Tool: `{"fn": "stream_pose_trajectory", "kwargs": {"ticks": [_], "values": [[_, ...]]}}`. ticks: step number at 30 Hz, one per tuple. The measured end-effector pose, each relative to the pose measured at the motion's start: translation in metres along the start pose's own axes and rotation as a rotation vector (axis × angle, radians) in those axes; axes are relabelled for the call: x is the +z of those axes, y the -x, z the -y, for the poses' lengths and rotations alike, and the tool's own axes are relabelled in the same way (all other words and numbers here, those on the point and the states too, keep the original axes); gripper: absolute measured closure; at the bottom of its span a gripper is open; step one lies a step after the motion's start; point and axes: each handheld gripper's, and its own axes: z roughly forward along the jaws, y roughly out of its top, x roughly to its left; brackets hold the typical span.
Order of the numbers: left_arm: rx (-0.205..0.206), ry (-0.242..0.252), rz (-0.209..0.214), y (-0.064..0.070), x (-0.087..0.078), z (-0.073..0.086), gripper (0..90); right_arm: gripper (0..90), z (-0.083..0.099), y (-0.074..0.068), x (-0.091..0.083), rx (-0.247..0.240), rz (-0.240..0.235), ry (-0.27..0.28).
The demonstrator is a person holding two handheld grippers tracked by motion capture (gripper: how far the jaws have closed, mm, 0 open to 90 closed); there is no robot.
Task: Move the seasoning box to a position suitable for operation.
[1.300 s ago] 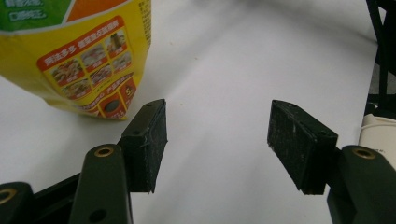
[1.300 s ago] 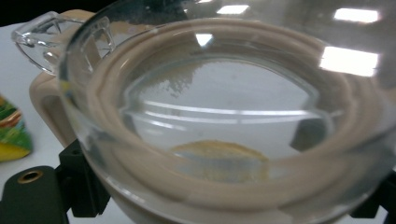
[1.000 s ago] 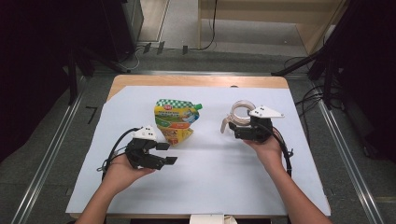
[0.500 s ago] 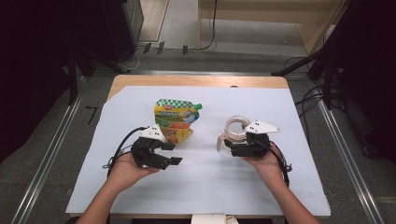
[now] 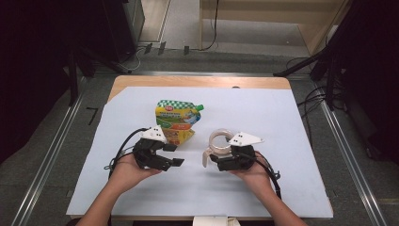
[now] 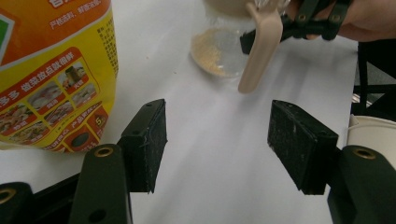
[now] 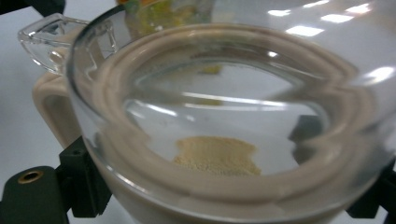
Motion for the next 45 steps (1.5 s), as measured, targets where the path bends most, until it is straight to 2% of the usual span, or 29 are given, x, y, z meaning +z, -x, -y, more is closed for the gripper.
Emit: {"fn": "stream_pose_trajectory", "kwargs": {"ticks": [1,2,6,9,13,15,20,21,22,25,26,27,28,30,31,33,36,37,41,42,43,44,45], "values": [[0.0,0.0,0.0,0.0,0.0,0.0,38.6,11.8,0.0,0.0,0.0,0.0,0.0,0.0],[0.005,-0.004,-0.002,0.001,0.0,0.0,38.6,11.8,0.0,-0.007,0.006,-0.017,-0.014,0.002],[0.005,0.0,0.001,0.001,0.0,0.0,38.7,11.8,0.004,-0.014,0.015,-0.02,-0.043,-0.004],[0.005,0.002,0.001,0.002,0.001,0.0,38.7,11.7,0.005,-0.017,0.015,-0.043,-0.035,0.006],[-0.001,0.002,0.007,0.002,0.005,-0.001,38.7,11.6,0.008,-0.018,0.014,-0.043,-0.034,0.008],[0.005,0.001,0.016,0.004,0.009,-0.003,38.7,10.5,0.008,-0.02,0.013,-0.043,-0.035,-0.019],[0.022,-0.018,0.019,0.007,0.014,-0.004,39.4,10.0,0.004,-0.02,0.01,-0.026,-0.03,-0.043],[0.028,-0.02,0.02,0.007,0.014,-0.004,39.9,9.8,0.003,-0.021,0.008,-0.032,-0.028,-0.047],[0.03,-0.016,0.022,0.007,0.013,-0.004,42.4,9.6,0.002,-0.02,0.001,-0.011,-0.036,-0.046],[0.024,-0.006,0.03,0.007,0.012,-0.004,46.4,9.6,0.001,-0.018,-0.008,0.003,-0.049,-0.04],[0.015,-0.005,0.056,0.006,0.012,-0.004,48.6,9.7,0.0,-0.017,-0.017,0.014,-0.059,-0.036],[0.015,-0.004,0.061,0.006,0.012,-0.004,49.3,9.7,0.0,-0.016,-0.024,0.032,-0.064,-0.036],[0.015,-0.004,0.061,0.006,0.012,-0.004,51.2,9.7,0.0,-0.016,-0.024,0.032,-0.064,-0.036],[0.025,-0.006,0.066,0.008,0.013,-0.005,54.2,12.8,0.0,-0.013,-0.039,0.079,-0.047,-0.042],[0.025,-0.006,0.066,0.008,0.013,-0.005,55.9,12.8,0.0,-0.013,-0.039,0.079,-0.047,-0.042],[0.033,-0.001,0.07,0.009,0.015,-0.006,57.6,13.5,0.001,-0.01,-0.052,0.103,-0.049,-0.049],[0.07,0.028,0.048,0.011,0.017,-0.007,60.6,16.6,0.003,-0.008,-0.063,0.099,-0.046,-0.052],[0.07,0.028,0.048,0.011,0.017,-0.007,60.9,16.6,0.003,-0.008,-0.063,0.099,-0.046,-0.052],[0.056,0.038,0.043,0.01,0.022,-0.009,59.9,29.3,0.001,-0.004,-0.075,0.067,-0.048,-0.033],[0.05,0.031,0.034,0.009,0.024,-0.009,56.6,32.3,0.0,-0.003,-0.076,0.058,-0.048,-0.027],[0.041,0.02,0.042,0.007,0.026,-0.01,52.8,34.4,0.0,-0.003,-0.076,0.043,-0.03,-0.02],[-0.004,-0.019,0.097,0.002,0.03,-0.012,53.0,36.7,0.0,-0.003,-0.076,0.038,-0.026,-0.019],[-0.004,-0.019,0.097,0.002,0.03,-0.012,53.5,39.2,0.0,-0.003,-0.076,0.032,-0.029,-0.023]]}}
